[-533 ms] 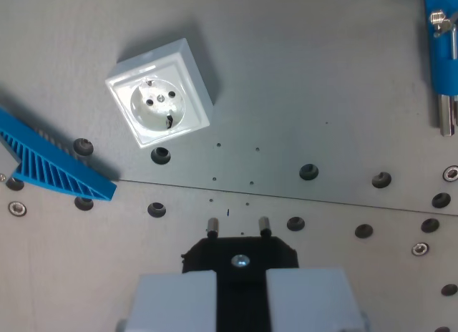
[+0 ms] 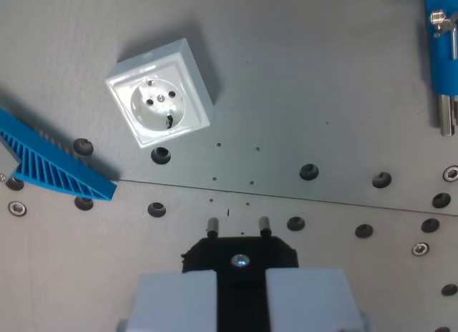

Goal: Move above the white socket

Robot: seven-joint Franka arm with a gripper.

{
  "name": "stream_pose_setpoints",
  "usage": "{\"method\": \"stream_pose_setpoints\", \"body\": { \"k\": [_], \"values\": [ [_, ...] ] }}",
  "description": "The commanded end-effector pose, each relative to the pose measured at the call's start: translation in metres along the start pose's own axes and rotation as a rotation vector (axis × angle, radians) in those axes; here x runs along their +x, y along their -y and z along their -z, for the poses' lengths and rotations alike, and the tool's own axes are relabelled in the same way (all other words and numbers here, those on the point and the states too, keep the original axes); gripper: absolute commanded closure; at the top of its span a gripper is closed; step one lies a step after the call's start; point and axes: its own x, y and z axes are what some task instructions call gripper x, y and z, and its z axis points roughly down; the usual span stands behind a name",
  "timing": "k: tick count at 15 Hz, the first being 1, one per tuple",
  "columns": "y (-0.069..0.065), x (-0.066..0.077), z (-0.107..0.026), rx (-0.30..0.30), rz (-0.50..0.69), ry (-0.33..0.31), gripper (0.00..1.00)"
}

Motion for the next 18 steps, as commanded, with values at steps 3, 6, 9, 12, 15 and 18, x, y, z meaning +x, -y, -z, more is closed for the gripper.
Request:
{"method": "stream_pose_setpoints", "body": {
  "k": [3, 6, 9, 12, 15, 18],
  "values": [
    [0.003, -0.001, -0.009, -0.001, 0.041, -0.012, 1.00],
    [0.006, -0.002, -0.019, -0.003, 0.065, -0.031, 1.00],
    [0.010, -0.004, -0.033, -0.005, 0.101, -0.055, 1.00],
    [0.015, -0.006, -0.048, -0.009, 0.134, -0.072, 1.00],
    [0.021, -0.009, -0.063, -0.010, 0.166, -0.075, 1.00],
    [0.026, -0.010, -0.078, -0.011, 0.191, -0.070, 1.00]
  ]
}}
